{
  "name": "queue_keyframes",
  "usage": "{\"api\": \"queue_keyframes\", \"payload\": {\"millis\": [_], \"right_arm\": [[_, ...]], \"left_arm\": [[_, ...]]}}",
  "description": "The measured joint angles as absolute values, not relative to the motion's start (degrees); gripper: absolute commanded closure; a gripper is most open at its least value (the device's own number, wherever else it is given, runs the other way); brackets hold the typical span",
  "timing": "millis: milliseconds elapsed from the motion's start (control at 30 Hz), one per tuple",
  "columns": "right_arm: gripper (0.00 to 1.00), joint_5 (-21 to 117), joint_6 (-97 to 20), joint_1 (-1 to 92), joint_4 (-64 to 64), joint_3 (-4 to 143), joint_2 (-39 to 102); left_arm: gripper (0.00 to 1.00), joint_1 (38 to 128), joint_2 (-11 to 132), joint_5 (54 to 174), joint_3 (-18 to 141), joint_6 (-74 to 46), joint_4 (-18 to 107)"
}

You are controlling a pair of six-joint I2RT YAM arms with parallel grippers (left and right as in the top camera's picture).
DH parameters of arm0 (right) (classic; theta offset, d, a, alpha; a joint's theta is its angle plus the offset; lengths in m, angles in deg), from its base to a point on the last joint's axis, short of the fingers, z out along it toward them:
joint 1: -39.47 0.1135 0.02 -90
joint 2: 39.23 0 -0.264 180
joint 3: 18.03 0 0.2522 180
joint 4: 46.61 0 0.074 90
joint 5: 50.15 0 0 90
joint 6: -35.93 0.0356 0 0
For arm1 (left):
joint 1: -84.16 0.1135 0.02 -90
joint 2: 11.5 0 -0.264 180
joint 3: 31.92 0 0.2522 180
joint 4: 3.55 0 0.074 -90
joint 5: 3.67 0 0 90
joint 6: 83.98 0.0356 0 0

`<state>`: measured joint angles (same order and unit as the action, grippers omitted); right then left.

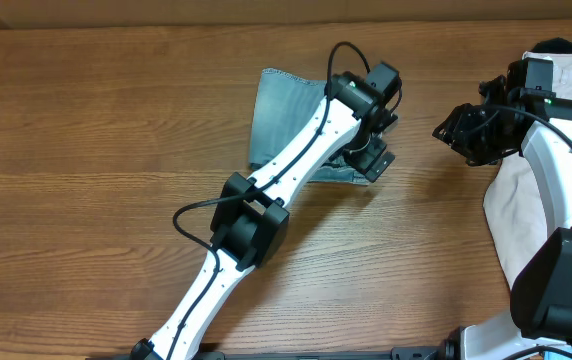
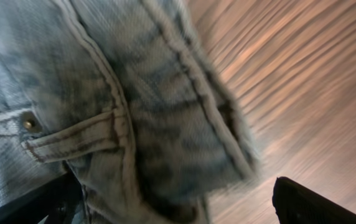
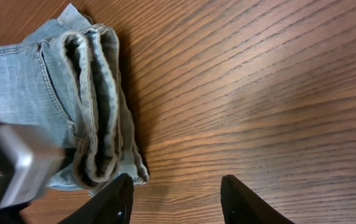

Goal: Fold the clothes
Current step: 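Grasp the folded shorts with the left gripper and lift them, then carry the folded shorts to the upper-left table corner with the left gripper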

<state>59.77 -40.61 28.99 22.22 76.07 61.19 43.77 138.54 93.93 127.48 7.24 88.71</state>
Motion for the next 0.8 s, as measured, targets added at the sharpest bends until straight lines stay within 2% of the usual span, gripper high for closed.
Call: {"api": "queue_keyframes", "payload": {"millis": [567,800], "right_arm": [[0.48,59.1,-40.6,29.0,22.9,76.1,61.2],[0.44,59.1,-40.6,29.0,22.8,76.1,61.2]], "left_arm": [[0.0,44.6,138.7,86.2,120.6,12.4,89.3],[0.0,52.1,137.7,86.1,118.4,10.7,91.2]]}}
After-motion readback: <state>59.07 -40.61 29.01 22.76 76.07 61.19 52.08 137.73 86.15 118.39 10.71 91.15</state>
